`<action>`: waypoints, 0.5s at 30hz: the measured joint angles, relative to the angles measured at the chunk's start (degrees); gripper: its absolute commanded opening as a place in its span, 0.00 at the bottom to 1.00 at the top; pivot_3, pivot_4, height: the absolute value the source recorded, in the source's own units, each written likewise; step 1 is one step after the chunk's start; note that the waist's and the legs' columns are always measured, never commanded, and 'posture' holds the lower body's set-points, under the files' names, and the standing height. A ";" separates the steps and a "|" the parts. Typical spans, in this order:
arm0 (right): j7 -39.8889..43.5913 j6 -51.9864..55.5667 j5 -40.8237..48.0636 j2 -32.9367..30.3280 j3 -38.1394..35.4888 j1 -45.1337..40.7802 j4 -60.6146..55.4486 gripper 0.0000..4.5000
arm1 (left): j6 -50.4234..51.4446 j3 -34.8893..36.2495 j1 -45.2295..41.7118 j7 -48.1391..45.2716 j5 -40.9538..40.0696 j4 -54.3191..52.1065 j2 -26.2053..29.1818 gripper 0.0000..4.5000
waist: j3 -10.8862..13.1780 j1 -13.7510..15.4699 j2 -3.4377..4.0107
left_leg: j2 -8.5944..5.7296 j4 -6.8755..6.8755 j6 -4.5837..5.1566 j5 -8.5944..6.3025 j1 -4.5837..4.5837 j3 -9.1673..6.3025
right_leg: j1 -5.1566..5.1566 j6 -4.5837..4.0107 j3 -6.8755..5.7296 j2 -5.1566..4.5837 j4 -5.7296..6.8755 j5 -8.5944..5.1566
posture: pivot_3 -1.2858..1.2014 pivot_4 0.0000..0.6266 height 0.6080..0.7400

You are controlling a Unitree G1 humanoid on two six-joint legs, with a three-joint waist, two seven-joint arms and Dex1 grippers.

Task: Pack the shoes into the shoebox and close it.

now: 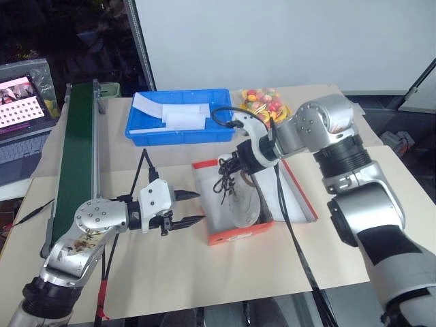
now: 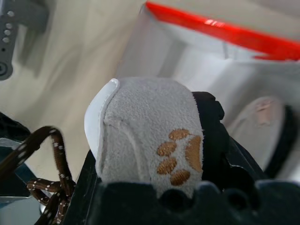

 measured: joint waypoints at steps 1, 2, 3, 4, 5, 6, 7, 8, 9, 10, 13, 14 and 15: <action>0.98 -0.25 -0.71 0.09 0.26 -0.25 0.05 0.39 | 0.00 -0.01 0.05 0.10 0.00 0.00 -0.01 0.60 | 0.00 0.00 0.00 | 0.00 -0.01 0.00 0.00 0.00 0.00 | 0.00 0.00 -0.01 0.00 0.00 0.00 | 0.52 0.24 0.88; 2.15 -1.13 -2.20 0.87 0.49 -0.28 0.73 0.39 | 0.00 -0.01 0.08 0.43 0.00 -0.03 -0.02 0.60 | 0.00 -0.04 0.00 | 0.00 -0.02 0.00 0.00 0.01 0.00 | 0.00 0.00 -0.01 -0.01 0.00 0.00 | 0.52 0.24 0.88; 2.39 -1.47 -2.72 1.37 0.67 -0.27 1.17 0.39 | 0.00 -0.01 0.08 0.51 0.00 -0.05 -0.04 0.60 | 0.00 -0.09 0.00 | 0.00 -0.02 0.00 0.00 -0.01 0.00 | -0.01 0.00 -0.01 -0.01 0.00 0.00 | 0.52 0.24 0.88; 2.86 -1.98 -3.73 2.34 0.79 -0.15 1.93 0.39 | 0.01 0.00 0.15 0.64 0.00 -0.13 -0.05 0.60 | 0.00 -0.13 0.00 | 0.00 -0.01 0.00 0.00 -0.03 0.01 | -0.05 0.00 0.00 -0.02 0.00 0.00 | 0.52 0.24 0.88; 3.11 -3.12 -4.93 3.65 0.76 0.16 2.80 0.39 | 0.04 0.02 0.22 0.79 0.00 -0.15 -0.05 0.60 | 0.00 -0.19 0.00 | 0.00 -0.01 0.00 0.00 -0.02 0.01 | -0.05 0.00 0.00 -0.02 0.03 0.00 | 0.52 0.24 0.88; 3.36 -4.68 -6.17 5.21 0.72 0.75 3.85 0.39 | 0.04 0.04 0.24 0.86 0.01 -0.14 -0.03 0.60 | 0.00 -0.21 0.00 | 0.00 -0.02 -0.01 0.00 -0.02 0.01 | -0.06 0.00 0.00 -0.01 0.03 0.00 | 0.52 0.24 0.88; 3.52 -5.87 -7.04 6.35 0.72 1.35 4.71 0.39 | 0.03 0.05 0.24 0.88 0.03 -0.12 0.04 0.60 | 0.00 -0.20 0.00 | 0.00 -0.01 -0.01 0.00 -0.02 0.00 | -0.06 0.00 -0.01 -0.01 0.05 0.00 | 0.52 0.24 0.88; 3.75 -7.01 -8.02 7.41 0.72 2.24 5.64 0.39 | 0.03 0.06 0.25 0.88 0.06 -0.11 0.15 0.60 | 0.00 -0.16 0.00 | -0.01 0.00 -0.01 0.00 -0.03 0.00 | -0.06 0.00 -0.01 -0.02 0.05 0.00 | 0.52 0.24 0.88; 4.15 -7.96 -8.94 8.02 0.72 2.91 6.61 0.39 | 0.03 0.14 0.30 0.88 0.07 -0.09 0.27 0.60 | 0.00 -0.15 0.00 | -0.02 0.01 -0.01 0.00 -0.03 0.00 | -0.06 0.00 -0.01 -0.02 0.06 0.00 | 0.52 0.24 0.88; 4.45 -8.97 -9.82 8.52 0.73 3.20 7.80 0.39 | 0.03 0.29 0.35 0.88 0.07 -0.08 0.45 0.60 | 0.00 -0.08 0.00 | -0.04 0.02 -0.01 0.00 -0.05 -0.01 | -0.07 0.00 -0.02 -0.04 0.08 0.00 | 0.52 0.24 0.88; 5.96 -14.44 -13.86 10.00 0.64 3.33 12.67 0.39 | 0.11 0.80 0.52 0.91 0.07 -0.20 0.89 0.60 | 0.00 -0.06 0.00 | -0.06 0.02 -0.01 0.00 -0.03 -0.02 | -0.08 0.00 -0.05 -0.04 0.08 0.00 | 0.52 0.24 0.88; 6.50 -16.30 -15.20 10.56 0.60 3.40 14.57 0.39 | 0.24 0.80 0.61 0.93 0.06 -0.40 0.89 0.60 | 0.00 -0.13 0.00 | -0.06 0.01 -0.01 0.00 -0.03 -0.02 | -0.08 0.00 -0.05 -0.04 0.08 0.00 | 0.52 0.24 0.88; 6.93 -17.71 -16.24 10.91 0.59 3.64 15.98 0.39 | 0.33 0.78 0.64 0.94 0.03 -0.57 0.89 0.60 | 0.00 -0.18 0.00 | -0.05 0.00 -0.01 0.00 -0.03 -0.02 | -0.08 0.00 -0.06 -0.04 0.08 0.00 | 0.52 0.24 0.88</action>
